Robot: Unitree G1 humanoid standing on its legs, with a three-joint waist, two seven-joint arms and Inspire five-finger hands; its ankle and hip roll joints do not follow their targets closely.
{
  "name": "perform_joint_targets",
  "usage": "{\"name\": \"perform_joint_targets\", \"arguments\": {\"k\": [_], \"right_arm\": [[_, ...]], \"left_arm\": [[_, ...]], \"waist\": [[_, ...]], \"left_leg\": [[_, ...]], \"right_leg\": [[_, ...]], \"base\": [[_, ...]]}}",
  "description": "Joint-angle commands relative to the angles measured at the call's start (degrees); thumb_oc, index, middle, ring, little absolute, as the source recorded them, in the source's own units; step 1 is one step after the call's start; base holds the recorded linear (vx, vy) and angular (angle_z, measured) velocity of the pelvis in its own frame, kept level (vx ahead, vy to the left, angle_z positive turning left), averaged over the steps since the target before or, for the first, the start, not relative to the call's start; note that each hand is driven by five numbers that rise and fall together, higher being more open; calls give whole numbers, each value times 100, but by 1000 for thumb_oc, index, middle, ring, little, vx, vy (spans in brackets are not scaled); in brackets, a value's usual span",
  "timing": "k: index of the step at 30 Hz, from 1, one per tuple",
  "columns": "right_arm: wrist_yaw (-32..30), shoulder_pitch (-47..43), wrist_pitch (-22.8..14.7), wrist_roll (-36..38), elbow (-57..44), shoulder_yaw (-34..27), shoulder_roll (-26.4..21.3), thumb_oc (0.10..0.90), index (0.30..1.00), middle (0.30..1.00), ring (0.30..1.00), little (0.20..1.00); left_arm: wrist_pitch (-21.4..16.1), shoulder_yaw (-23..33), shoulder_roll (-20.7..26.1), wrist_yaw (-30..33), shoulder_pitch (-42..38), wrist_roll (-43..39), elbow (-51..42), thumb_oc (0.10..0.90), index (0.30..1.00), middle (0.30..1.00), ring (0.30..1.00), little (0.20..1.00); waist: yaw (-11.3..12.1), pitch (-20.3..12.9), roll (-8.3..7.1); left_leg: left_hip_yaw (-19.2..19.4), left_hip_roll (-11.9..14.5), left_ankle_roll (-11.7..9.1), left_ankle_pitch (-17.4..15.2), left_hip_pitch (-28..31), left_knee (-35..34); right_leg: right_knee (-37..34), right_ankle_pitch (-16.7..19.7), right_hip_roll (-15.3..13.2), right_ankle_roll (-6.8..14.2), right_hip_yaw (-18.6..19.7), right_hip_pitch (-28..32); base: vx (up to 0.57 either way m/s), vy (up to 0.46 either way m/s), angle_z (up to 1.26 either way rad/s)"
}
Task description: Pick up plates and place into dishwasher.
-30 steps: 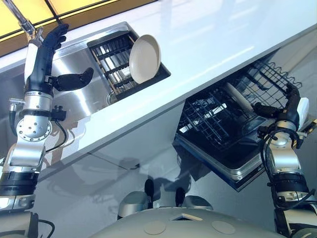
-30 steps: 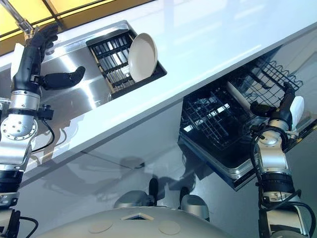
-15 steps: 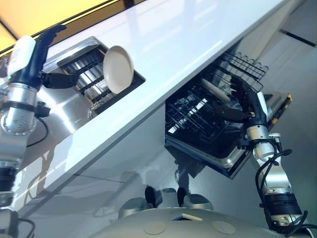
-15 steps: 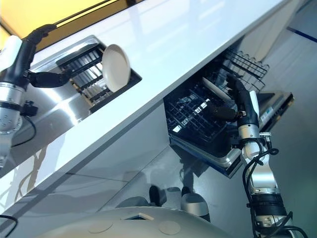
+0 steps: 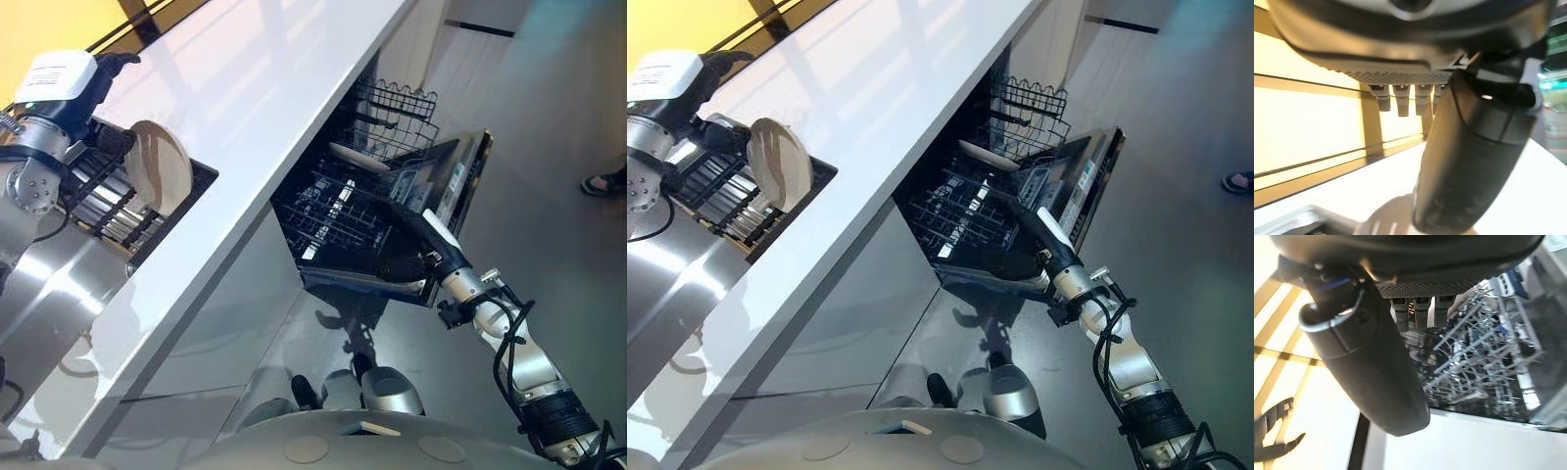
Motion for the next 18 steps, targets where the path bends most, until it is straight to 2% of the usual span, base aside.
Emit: {"name": "perform_joint_targets", "arguments": {"k": [1, 4, 10, 18], "right_arm": [[-84, -426, -630, 104, -767, -30, -242, 800, 900, 900, 900, 900], [-146, -403, -597, 142, -766, 25, -290, 800, 900, 900, 900, 900], [-191, -300, -637, 167, -778, 66, -356, 800, 900, 900, 900, 900], [-382, -254, -544, 198, -845, 91, -507, 800, 900, 900, 900, 900]], "left_arm": [[-19, -1, 404, 214, -1132, 389, 293, 800, 900, 900, 900, 900], [-43, -396, 455, 74, -1389, 606, 313, 800, 900, 900, 900, 900], [-107, -785, 501, -207, -1586, 922, 422, 800, 900, 900, 900, 900], [-532, -1538, 724, -1468, -2041, 1296, 491, 800, 900, 900, 900, 900]], "waist": [[-45, -309, 41], [-82, -272, 32], [-130, -236, 53], [-152, -221, 104]], "left_leg": [[-94, -425, 198, -946, -120, 770], [-114, -469, 229, -973, -113, 747], [-74, -495, 240, -990, -112, 725], [-23, -506, 238, -1015, -82, 710]], "right_leg": [[508, 385, -435, 870, -51, -515], [609, 466, -494, 904, -60, -623], [639, 561, -533, 908, -55, -729], [611, 633, -565, 915, -61, -748]], "base": [[-3, 78, -13], [-8, 81, -15], [-5, 76, -5], [-6, 26, 0]]}}
